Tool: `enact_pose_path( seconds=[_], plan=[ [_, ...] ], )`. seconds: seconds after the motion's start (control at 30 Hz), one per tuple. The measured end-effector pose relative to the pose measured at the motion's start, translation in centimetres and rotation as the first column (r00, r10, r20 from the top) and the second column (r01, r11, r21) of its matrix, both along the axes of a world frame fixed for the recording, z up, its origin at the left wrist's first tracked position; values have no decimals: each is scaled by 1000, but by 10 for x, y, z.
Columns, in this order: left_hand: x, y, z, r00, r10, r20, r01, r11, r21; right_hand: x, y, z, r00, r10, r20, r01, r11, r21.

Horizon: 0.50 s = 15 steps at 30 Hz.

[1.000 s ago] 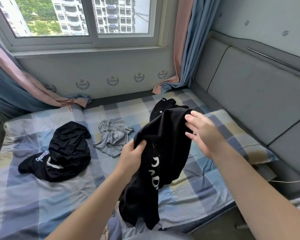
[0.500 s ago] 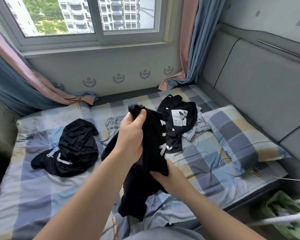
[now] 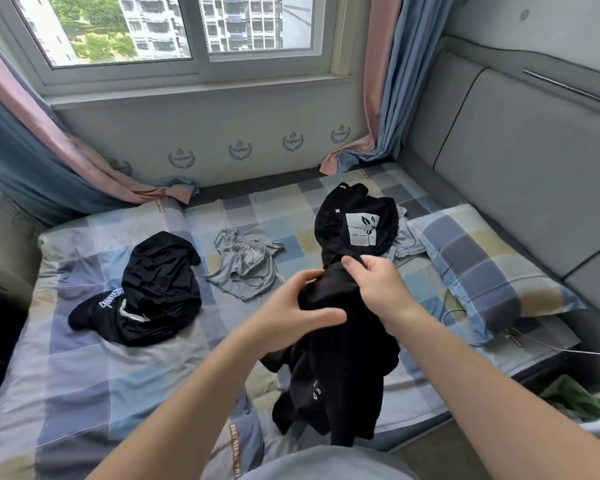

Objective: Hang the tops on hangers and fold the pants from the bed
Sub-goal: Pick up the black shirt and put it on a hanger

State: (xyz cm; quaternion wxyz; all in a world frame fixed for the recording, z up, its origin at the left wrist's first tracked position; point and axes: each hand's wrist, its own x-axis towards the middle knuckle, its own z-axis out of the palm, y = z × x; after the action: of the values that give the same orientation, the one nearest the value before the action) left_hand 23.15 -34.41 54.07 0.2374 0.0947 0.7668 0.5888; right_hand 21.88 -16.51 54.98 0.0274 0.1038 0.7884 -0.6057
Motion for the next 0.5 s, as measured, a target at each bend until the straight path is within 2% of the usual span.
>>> enact_pose_path(
  seconds=[0.17,0.23,0.3,0.33,0.43,0.5],
  plan=[
    [0,15,-12,973,166,-158,-160,986,46,-1,-1,19,999,40,7,-38,988,-147],
    [-2,15,-11,970,203,-136,-192,977,89,-1,8,27,999,32,19,-27,972,-234],
    [-4,12,-6,959,281,-44,-268,944,191,3,19,32,1000,28,1,-27,951,-307],
    [-5,11,-3,948,317,20,-312,918,245,7,25,33,999,32,-33,-40,953,-299],
    [-8,8,6,929,327,171,-368,859,355,23,37,28,986,50,-161,-71,989,-129],
    [-8,9,11,930,306,203,-363,846,390,36,39,19,980,141,-141,-152,986,-65]
  ],
)
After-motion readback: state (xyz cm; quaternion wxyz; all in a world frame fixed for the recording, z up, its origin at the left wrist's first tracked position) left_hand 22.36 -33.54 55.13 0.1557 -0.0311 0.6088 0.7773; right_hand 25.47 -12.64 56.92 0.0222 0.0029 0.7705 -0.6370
